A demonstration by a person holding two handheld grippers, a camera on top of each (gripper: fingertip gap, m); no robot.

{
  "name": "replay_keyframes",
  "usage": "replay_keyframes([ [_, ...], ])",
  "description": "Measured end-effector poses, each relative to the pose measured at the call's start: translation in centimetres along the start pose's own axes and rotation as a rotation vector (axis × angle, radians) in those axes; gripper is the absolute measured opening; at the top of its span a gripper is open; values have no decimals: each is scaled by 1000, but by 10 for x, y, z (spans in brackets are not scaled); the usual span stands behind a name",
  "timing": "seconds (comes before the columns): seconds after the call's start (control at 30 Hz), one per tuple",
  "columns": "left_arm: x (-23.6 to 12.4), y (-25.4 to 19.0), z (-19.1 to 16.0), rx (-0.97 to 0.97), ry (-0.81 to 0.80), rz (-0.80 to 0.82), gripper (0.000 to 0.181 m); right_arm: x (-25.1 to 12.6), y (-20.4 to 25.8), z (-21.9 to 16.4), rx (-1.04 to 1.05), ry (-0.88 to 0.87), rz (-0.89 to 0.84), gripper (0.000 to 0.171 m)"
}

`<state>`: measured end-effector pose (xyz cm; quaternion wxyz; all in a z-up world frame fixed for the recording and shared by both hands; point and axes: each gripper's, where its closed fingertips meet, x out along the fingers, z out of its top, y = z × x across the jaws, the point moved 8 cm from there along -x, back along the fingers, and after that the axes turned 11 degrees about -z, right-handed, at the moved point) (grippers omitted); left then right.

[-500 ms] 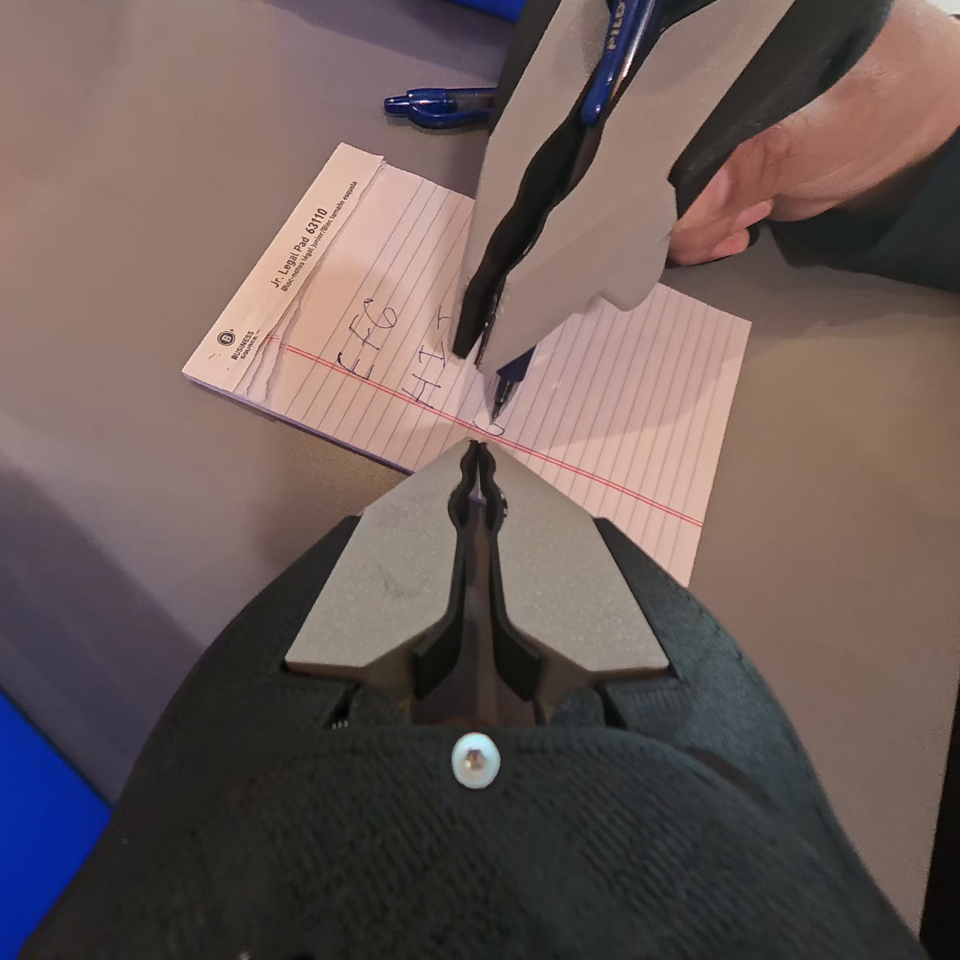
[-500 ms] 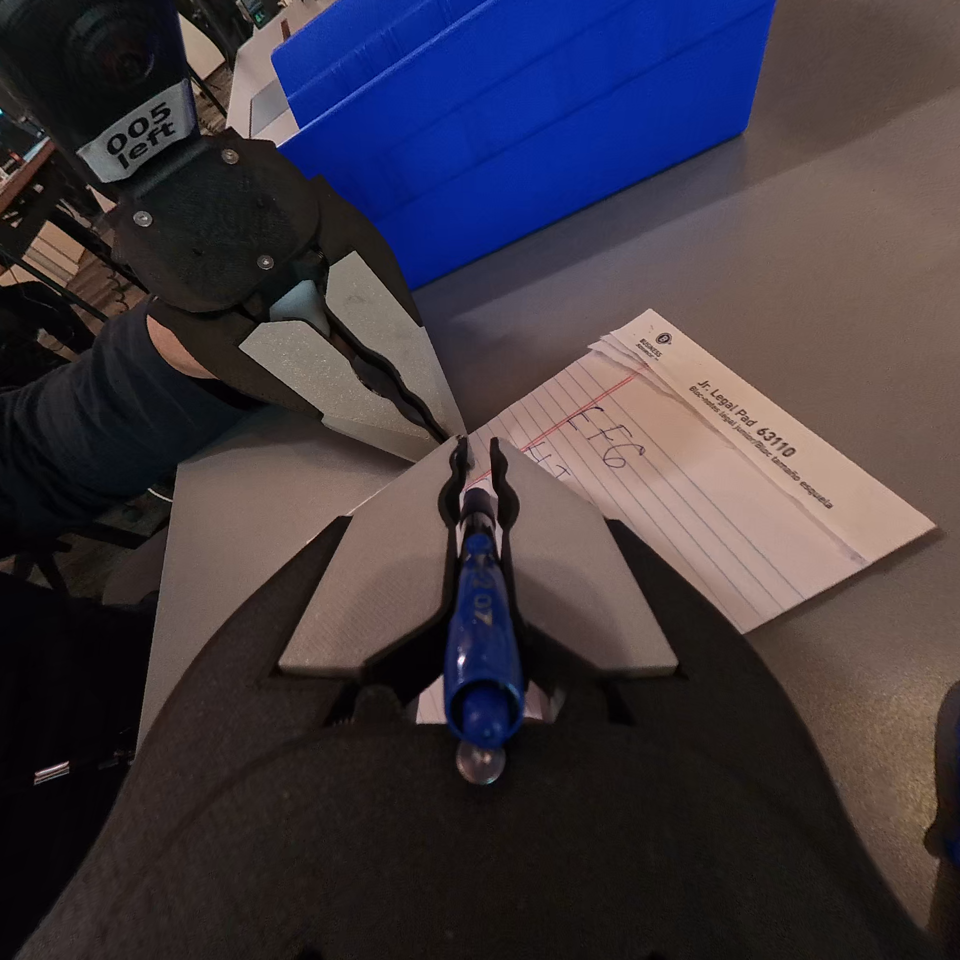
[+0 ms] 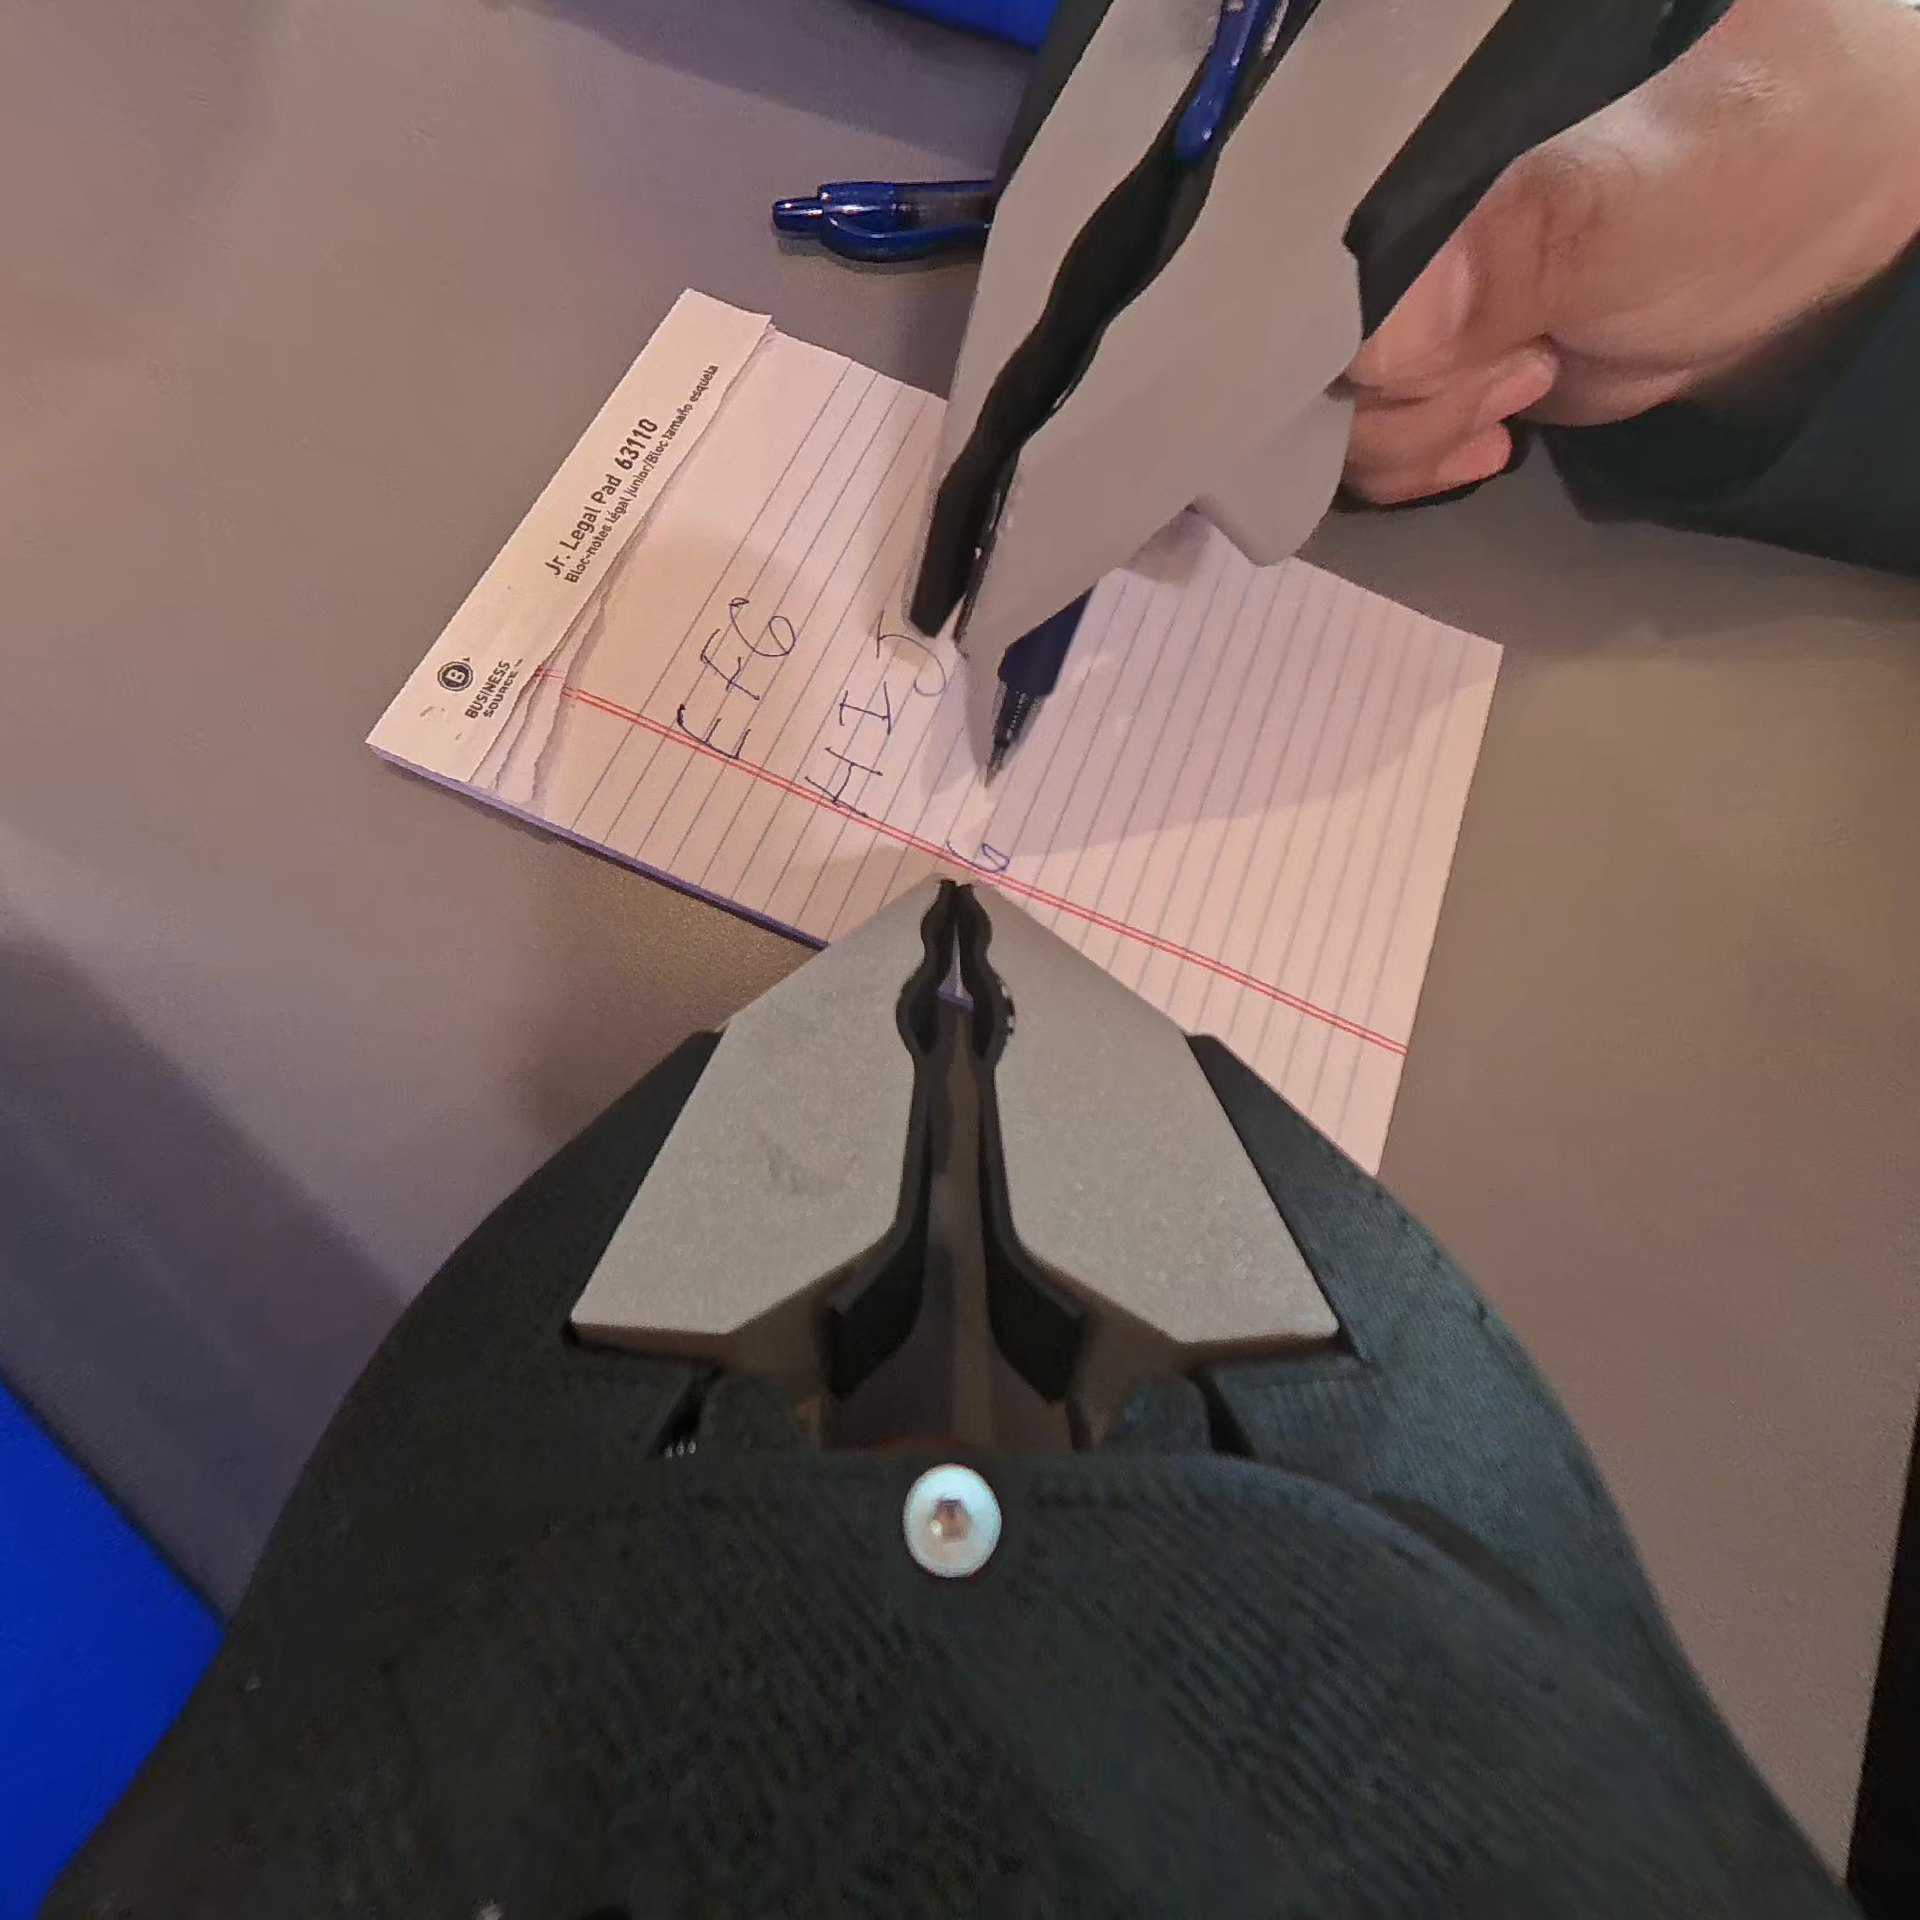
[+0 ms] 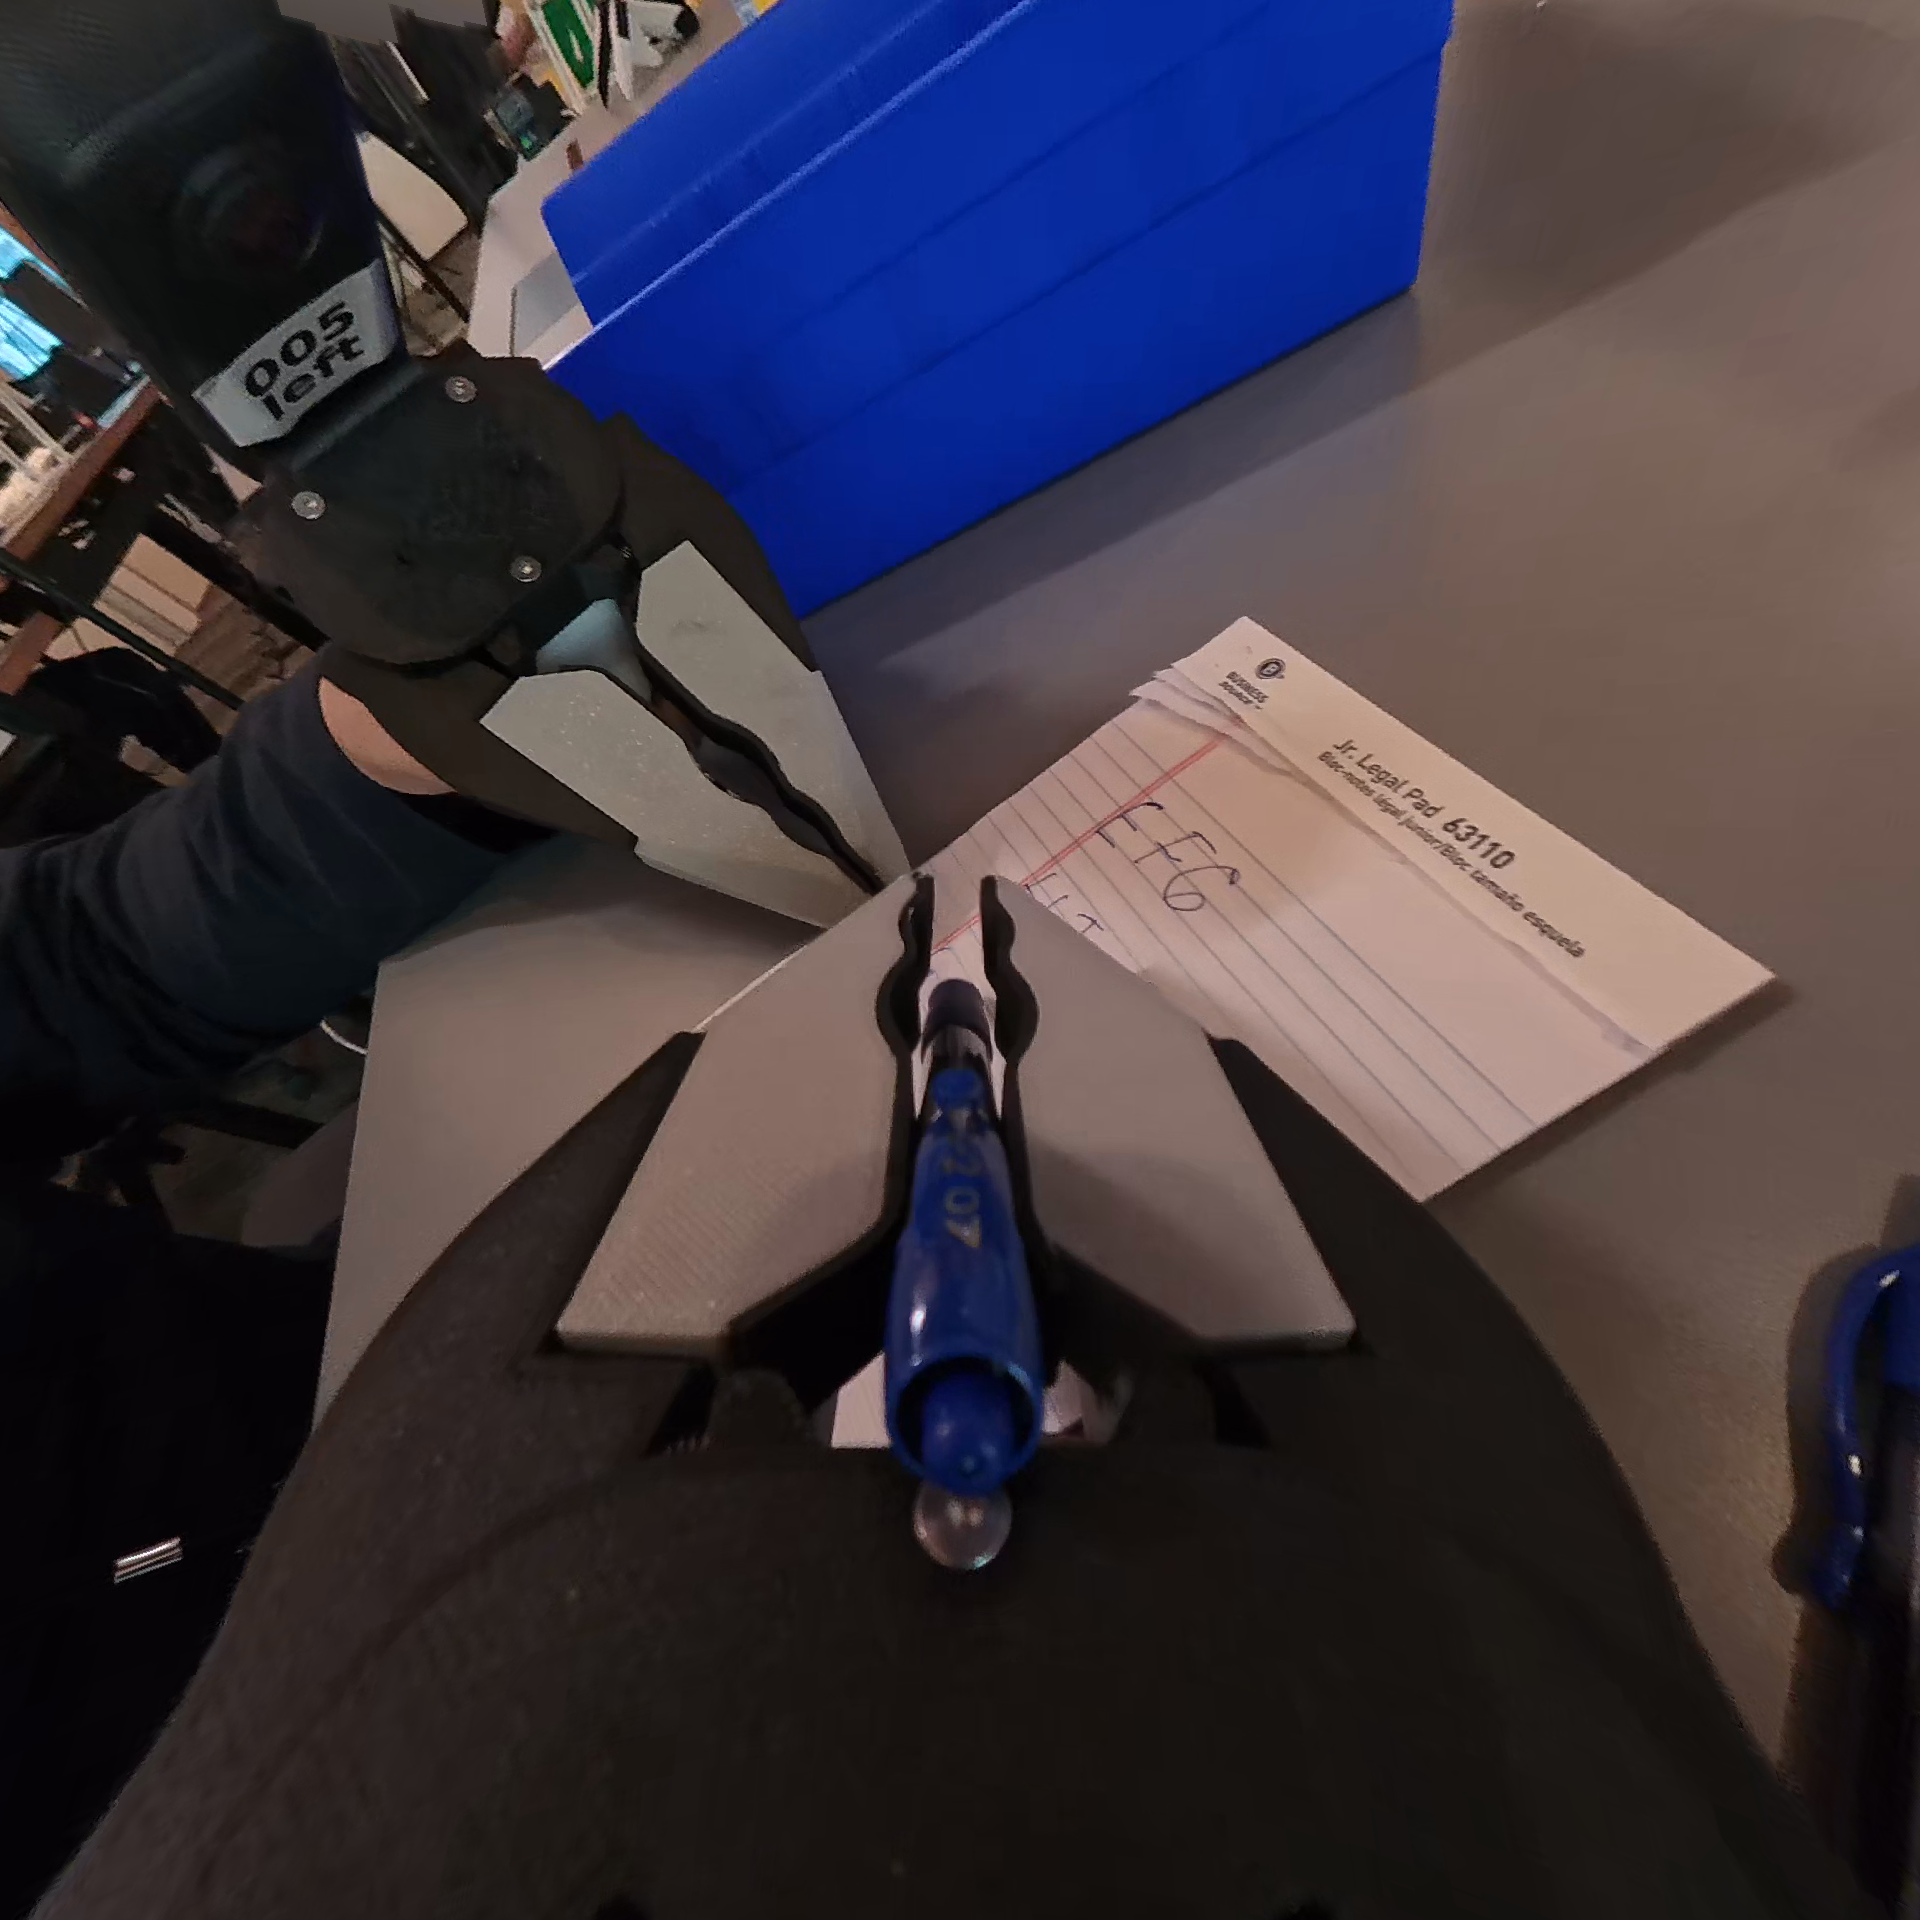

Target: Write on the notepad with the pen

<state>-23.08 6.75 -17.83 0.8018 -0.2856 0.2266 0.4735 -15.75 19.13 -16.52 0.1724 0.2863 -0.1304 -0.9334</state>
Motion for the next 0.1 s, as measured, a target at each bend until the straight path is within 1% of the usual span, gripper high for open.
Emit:
replay_keyframes([
  [0.03,0,0,0,0,0,0,0,0,0,0,-3,1,1,6],
  [0.1,0,0,0,-2,0,0,0,2,2,0,-14,4,10,6],
])
